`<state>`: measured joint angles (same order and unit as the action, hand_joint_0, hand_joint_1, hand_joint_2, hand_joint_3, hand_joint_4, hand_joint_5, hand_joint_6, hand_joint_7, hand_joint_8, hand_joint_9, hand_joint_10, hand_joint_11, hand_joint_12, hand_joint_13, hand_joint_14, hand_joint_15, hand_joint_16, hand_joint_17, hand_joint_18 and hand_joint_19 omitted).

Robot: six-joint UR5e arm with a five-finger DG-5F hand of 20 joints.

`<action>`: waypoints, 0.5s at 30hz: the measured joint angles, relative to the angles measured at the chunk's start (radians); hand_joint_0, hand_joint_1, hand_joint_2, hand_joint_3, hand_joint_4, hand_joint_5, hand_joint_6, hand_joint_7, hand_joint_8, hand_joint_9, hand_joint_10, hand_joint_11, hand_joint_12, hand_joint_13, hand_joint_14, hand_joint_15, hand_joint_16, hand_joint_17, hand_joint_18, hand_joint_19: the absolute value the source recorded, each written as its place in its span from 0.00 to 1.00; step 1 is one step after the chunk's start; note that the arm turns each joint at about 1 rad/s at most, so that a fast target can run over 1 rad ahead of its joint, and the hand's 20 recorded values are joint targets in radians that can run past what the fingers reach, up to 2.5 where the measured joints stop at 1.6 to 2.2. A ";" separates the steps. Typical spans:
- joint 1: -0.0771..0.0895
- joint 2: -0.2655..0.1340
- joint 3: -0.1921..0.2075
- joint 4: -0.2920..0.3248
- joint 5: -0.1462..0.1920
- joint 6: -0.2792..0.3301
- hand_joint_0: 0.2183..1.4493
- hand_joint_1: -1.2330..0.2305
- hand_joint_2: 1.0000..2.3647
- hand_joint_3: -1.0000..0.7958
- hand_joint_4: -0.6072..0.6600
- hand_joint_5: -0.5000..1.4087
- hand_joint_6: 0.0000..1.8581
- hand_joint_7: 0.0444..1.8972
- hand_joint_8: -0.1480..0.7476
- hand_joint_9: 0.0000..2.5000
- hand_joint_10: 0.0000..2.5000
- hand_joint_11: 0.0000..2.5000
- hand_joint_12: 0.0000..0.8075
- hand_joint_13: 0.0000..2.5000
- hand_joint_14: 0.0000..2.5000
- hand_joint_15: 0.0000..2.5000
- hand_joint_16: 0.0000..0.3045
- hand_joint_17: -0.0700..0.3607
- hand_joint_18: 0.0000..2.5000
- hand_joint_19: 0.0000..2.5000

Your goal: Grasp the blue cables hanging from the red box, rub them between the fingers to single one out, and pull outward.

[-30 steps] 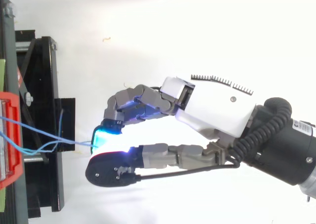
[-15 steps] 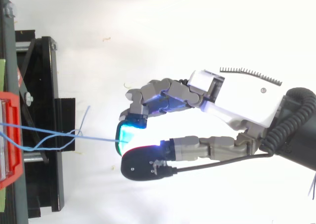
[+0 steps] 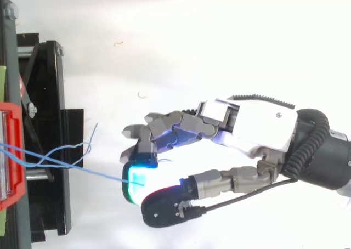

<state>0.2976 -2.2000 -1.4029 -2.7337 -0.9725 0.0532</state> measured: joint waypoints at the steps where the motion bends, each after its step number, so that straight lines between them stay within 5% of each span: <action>1: -0.001 0.000 -0.003 0.005 -0.005 0.002 0.36 0.36 0.03 0.47 0.52 0.15 0.47 0.61 0.57 0.21 0.00 0.06 0.53 0.10 0.00 0.00 0.18 0.46 0.00 0.02; 11: -0.019 0.000 -0.010 -0.061 -0.189 0.020 0.36 0.36 0.03 0.47 0.52 0.15 0.47 0.61 0.57 0.21 0.00 0.06 0.53 0.10 0.00 0.00 0.18 0.46 0.00 0.02; 15: -0.021 0.000 -0.010 -0.073 -0.211 0.013 0.36 0.36 0.03 0.47 0.52 0.15 0.47 0.61 0.57 0.21 0.00 0.06 0.52 0.09 0.00 0.00 0.18 0.45 0.00 0.02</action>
<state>0.2766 -2.2000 -1.4128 -2.8070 -1.1837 0.0660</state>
